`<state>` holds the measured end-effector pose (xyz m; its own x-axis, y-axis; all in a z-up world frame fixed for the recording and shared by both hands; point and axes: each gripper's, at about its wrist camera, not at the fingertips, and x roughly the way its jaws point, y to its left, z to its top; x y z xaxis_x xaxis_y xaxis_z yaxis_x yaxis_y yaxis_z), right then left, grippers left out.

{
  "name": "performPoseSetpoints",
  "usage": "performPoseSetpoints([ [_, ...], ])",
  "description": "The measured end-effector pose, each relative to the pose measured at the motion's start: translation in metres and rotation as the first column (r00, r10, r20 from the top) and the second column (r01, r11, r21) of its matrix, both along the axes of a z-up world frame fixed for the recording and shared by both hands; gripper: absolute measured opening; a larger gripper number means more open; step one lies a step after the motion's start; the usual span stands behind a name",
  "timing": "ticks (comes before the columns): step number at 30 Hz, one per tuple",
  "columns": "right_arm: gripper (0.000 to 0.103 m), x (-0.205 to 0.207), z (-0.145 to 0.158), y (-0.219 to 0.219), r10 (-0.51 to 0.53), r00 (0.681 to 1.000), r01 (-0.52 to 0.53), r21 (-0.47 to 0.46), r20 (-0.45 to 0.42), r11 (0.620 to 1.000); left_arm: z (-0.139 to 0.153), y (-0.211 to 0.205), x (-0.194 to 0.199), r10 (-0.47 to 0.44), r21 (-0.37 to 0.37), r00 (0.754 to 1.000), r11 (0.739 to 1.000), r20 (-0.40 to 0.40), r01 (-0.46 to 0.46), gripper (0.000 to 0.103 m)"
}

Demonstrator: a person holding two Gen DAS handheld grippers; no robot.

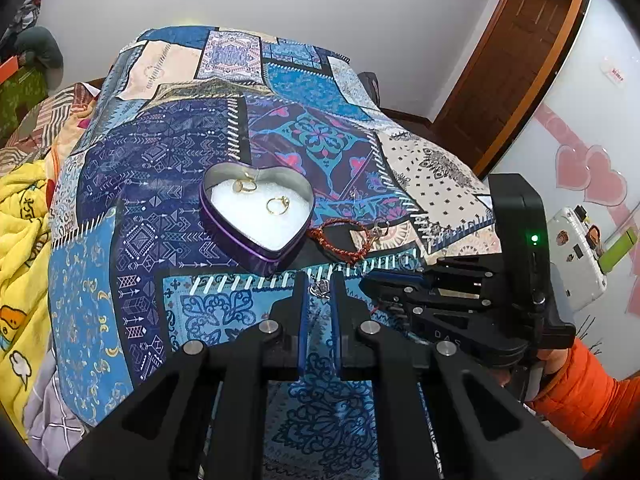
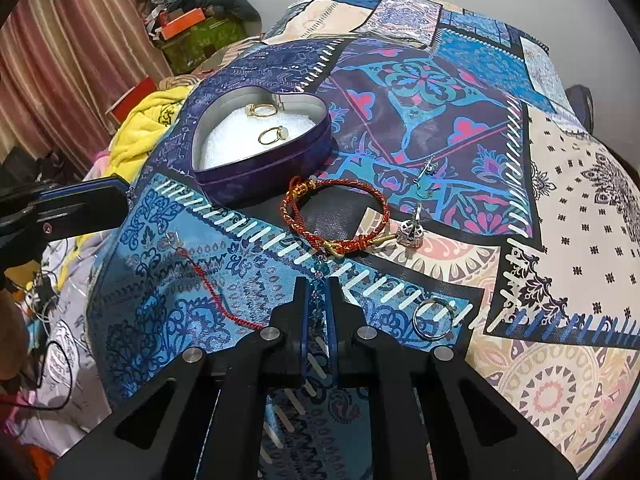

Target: Organize jewelry

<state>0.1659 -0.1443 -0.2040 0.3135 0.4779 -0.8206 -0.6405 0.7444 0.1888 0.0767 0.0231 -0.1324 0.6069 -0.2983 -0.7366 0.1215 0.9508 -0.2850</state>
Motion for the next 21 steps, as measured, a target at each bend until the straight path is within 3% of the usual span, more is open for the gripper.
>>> performPoseSetpoints([
  [12, 0.007, -0.013, 0.043, 0.002, 0.015, 0.992, -0.021, 0.042, 0.129, 0.999, 0.035, 0.017, 0.000, 0.060, -0.007, 0.993, 0.998, 0.103, -0.060, 0.009],
  [21, 0.007, -0.003, 0.074, 0.007, 0.007, 0.986, -0.023, 0.094, 0.167, 0.995, 0.055, 0.032, 0.004, 0.100, -0.009, 0.980, 0.995, 0.172, -0.100, 0.009],
])
